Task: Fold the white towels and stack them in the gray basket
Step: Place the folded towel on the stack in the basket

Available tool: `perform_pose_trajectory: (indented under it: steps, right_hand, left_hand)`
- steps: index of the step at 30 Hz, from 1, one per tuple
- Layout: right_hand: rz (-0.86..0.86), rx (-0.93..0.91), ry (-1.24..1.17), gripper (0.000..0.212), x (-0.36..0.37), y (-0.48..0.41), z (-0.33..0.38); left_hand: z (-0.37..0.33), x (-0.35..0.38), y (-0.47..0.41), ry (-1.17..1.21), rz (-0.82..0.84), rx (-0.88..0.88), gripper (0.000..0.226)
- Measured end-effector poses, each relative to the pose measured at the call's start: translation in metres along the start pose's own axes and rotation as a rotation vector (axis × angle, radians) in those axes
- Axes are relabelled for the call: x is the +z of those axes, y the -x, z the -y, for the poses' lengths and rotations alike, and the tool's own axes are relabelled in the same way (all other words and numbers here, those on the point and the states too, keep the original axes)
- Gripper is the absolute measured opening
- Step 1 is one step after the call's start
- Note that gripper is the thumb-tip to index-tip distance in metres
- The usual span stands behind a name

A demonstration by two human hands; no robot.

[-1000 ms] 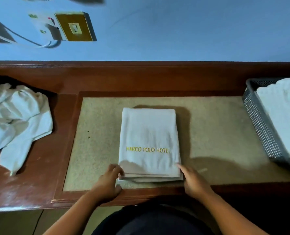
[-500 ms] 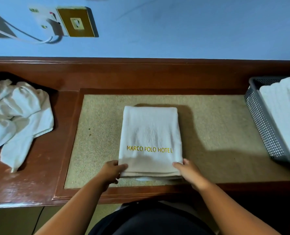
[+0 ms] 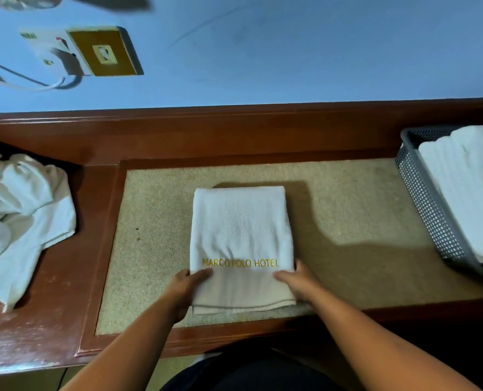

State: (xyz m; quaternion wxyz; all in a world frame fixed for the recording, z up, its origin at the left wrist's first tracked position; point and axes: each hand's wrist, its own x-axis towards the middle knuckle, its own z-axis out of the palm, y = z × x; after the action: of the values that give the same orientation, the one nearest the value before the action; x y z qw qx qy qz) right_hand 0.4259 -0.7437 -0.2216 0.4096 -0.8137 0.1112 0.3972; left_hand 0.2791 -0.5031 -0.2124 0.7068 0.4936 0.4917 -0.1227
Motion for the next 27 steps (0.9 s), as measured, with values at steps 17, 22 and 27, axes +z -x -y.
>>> perform_pose_trajectory:
  steps: [17,22,27]
  right_hand:
    - [-0.063,-0.390,-0.634,0.032,-0.295,0.076,0.075]
    - [-0.293,-0.680,-0.650,0.035,-0.464,0.111,0.086]
    - [-0.566,-0.830,-0.656,0.036,-0.596,0.121,0.070]
  left_hand:
    - [-0.166,0.250,0.125,0.202,0.546,0.211,0.045]
    - [-0.216,0.404,0.159,0.157,0.742,0.479,0.056]
    - [-0.219,0.547,0.178,0.194,0.917,0.616,0.048]
